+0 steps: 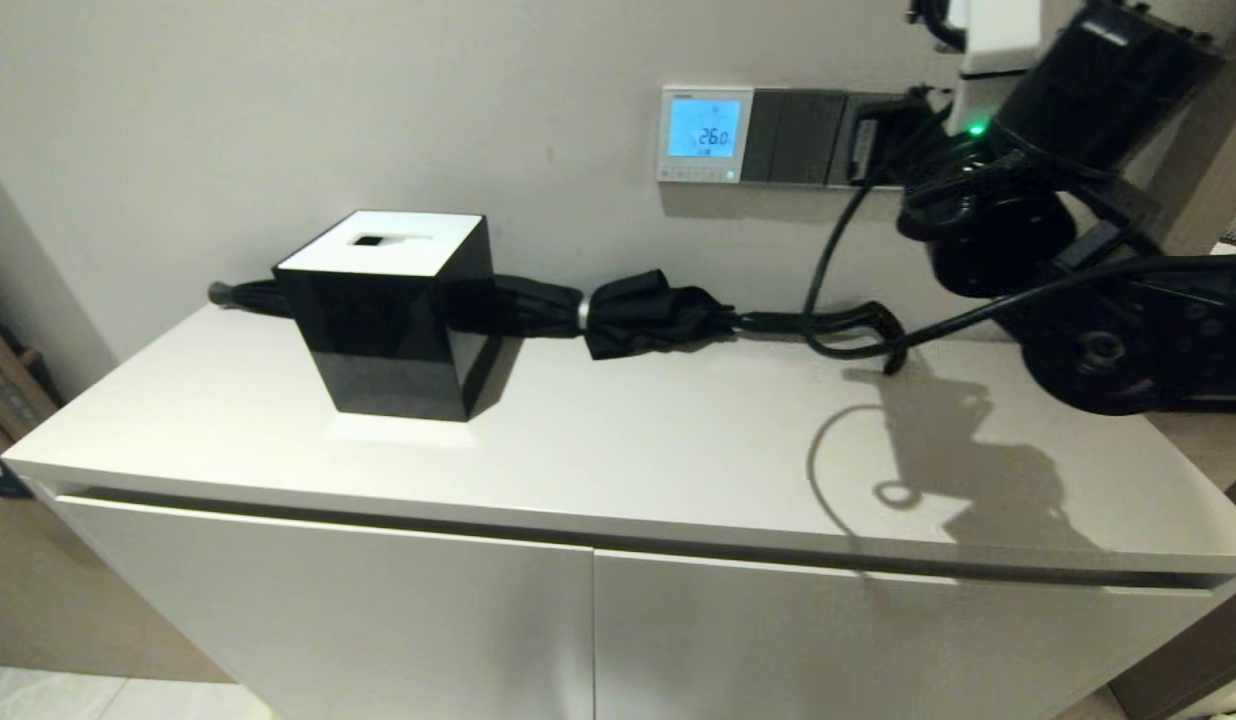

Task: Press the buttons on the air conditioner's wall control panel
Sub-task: Turn off the central air conditioner

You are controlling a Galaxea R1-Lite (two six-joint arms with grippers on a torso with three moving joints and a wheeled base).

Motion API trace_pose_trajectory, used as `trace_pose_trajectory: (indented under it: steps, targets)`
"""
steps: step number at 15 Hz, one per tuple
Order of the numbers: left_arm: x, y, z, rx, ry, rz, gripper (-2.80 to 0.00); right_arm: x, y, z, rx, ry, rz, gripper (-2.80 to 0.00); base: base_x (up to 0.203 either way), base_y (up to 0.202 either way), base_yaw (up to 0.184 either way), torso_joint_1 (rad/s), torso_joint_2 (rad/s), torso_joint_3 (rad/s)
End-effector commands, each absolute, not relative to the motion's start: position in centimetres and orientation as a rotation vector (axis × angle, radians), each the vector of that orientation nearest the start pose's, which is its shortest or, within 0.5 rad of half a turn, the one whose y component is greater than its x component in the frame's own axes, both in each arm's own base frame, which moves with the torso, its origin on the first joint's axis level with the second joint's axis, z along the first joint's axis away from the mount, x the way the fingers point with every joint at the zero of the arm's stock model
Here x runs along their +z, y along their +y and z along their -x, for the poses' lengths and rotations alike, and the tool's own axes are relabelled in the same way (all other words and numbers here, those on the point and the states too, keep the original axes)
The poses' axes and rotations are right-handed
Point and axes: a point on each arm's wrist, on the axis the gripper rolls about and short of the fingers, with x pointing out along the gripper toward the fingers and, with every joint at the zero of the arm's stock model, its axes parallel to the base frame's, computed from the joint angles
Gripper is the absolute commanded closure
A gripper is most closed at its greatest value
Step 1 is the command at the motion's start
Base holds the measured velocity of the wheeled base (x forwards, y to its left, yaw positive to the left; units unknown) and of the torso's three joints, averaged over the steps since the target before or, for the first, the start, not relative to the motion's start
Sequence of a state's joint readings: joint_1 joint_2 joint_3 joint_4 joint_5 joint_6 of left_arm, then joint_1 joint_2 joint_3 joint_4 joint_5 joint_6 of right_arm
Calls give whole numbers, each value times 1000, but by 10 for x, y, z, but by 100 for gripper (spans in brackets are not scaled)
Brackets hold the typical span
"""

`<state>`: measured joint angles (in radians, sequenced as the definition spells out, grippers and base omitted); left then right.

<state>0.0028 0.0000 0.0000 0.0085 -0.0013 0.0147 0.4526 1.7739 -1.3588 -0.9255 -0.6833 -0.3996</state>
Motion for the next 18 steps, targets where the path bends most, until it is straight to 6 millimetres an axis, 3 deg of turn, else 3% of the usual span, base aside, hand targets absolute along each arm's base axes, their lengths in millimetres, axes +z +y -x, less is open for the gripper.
trace_pose_trajectory:
  steps: [1, 4, 7, 9, 15, 18]
  targets:
    - [75, 0, 23, 1, 9, -15, 0, 344, 69, -281, -464, -363, 155, 0, 0, 0, 0, 0, 0, 0]
    - [75, 0, 23, 1, 11, -14, 0, 310, 8, -250, -619, -238, 256, 0, 0, 0, 0, 0, 0, 0]
    - [75, 0, 23, 1, 9, -14, 0, 281, -29, -195, -654, -179, 308, 0, 0, 0, 0, 0, 0, 0]
    - [75, 0, 23, 1, 9, -15, 0, 265, -30, -159, -600, -185, 278, 0, 0, 0, 0, 0, 0, 0]
    - [75, 0, 23, 1, 9, -15, 0, 223, -8, -63, -296, -84, 2, 0, 0, 0, 0, 0, 0, 0]
    - [75, 0, 23, 1, 8, -15, 0, 180, -5, -23, -222, 4, -33, 0, 0, 0, 0, 0, 0, 0]
